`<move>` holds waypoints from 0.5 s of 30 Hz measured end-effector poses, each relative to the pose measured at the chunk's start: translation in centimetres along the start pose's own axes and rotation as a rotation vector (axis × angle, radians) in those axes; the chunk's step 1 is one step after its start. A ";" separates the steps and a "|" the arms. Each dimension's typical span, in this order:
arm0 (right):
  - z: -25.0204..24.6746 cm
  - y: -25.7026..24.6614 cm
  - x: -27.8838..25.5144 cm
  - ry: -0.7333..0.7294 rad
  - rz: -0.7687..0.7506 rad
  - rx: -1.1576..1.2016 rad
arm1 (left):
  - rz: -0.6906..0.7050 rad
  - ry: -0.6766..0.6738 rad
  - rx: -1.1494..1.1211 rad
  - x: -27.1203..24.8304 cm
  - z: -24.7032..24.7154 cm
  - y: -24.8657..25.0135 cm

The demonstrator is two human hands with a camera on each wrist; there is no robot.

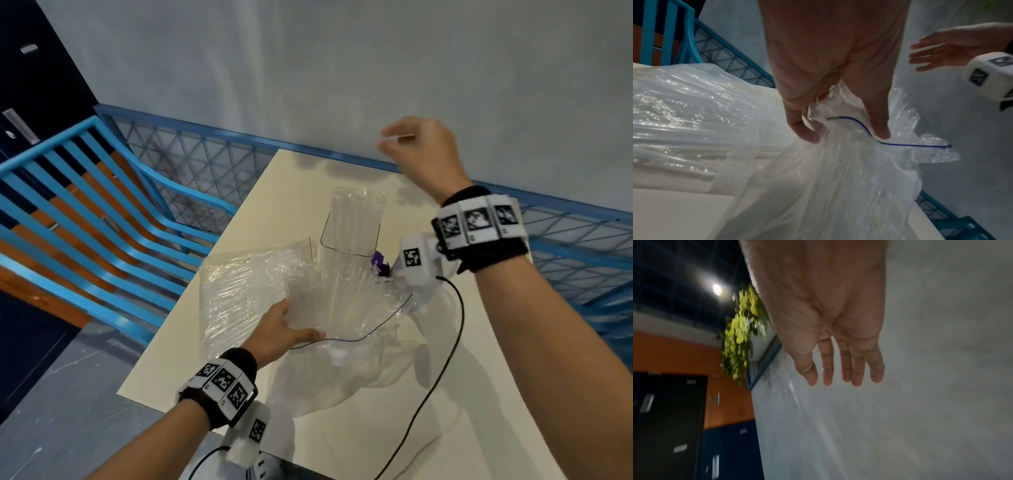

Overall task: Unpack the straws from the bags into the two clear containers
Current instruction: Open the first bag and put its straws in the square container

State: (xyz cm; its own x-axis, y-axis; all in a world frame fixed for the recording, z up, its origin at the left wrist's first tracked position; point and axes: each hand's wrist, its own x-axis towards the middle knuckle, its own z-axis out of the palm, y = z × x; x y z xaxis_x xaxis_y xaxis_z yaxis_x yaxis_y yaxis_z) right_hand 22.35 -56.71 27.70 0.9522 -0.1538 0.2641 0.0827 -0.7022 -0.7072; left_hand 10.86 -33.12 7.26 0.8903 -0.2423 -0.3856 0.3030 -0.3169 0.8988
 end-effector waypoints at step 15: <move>4.8 6.8 -18.3 -0.224 0.156 0.529 | 0.142 0.023 -0.069 -1.1 2.8 2.9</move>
State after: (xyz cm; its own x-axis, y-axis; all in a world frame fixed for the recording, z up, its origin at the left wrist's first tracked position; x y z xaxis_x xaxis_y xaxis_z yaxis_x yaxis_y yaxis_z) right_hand 6.85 -55.38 14.89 0.9990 -0.0366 0.0270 0.0178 -0.2321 -0.9725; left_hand 9.81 -36.33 9.66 0.9331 -0.2589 -0.2497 0.1957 -0.2169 0.9564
